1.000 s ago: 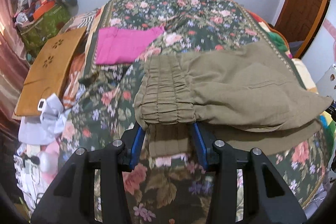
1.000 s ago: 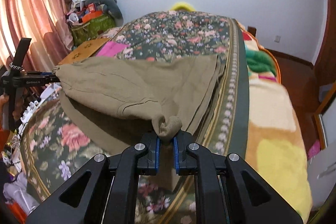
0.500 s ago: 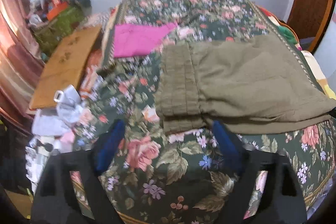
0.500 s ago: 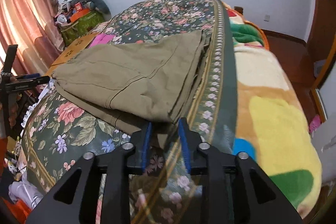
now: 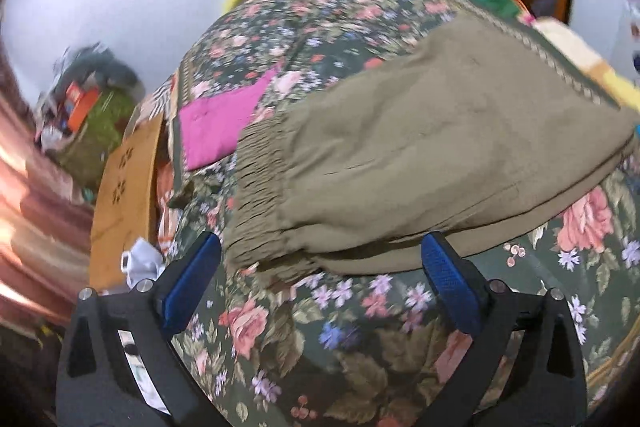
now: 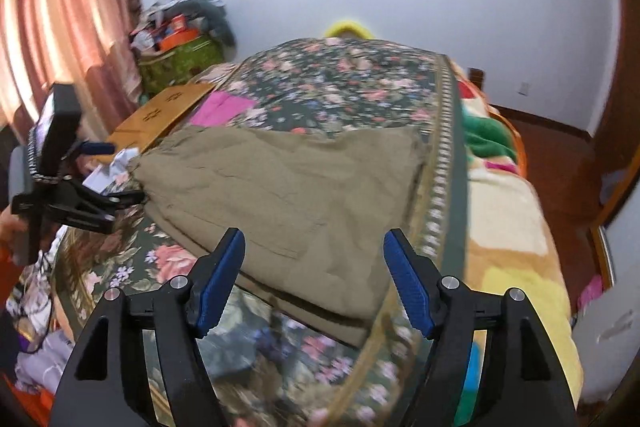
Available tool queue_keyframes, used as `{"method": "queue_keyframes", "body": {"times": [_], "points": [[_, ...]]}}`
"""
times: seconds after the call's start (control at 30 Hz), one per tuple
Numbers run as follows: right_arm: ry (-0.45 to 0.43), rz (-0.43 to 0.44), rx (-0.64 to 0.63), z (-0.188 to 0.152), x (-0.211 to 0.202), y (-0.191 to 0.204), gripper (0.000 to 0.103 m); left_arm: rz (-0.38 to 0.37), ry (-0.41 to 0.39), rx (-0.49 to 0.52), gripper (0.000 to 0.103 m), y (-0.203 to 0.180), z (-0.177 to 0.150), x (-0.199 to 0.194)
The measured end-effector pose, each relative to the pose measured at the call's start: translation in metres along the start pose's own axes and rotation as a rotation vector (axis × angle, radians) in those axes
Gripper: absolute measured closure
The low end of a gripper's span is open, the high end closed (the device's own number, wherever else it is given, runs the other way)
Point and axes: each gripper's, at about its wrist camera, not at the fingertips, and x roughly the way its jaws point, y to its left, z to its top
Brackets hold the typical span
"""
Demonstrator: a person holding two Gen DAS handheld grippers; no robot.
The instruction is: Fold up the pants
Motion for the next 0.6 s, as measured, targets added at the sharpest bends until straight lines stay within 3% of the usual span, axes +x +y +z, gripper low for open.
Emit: {"method": "queue_keyframes", "body": {"times": [0.17, 0.5, 0.6], "points": [[0.060, 0.077, -0.084, 0.003, 0.032, 0.026, 0.035, 0.016, -0.028, 0.086, 0.002, -0.016, 0.011, 0.003], [0.102, 0.157, -0.238, 0.018, 0.076, 0.070, 0.037, -0.130, -0.064, -0.012, 0.002, 0.005, 0.036, -0.009], [0.093, 0.160, -0.249, 0.021, 0.080, 0.074, 0.063, -0.174, -0.061, -0.043, 0.008, 0.009, 0.037, -0.008]]}}
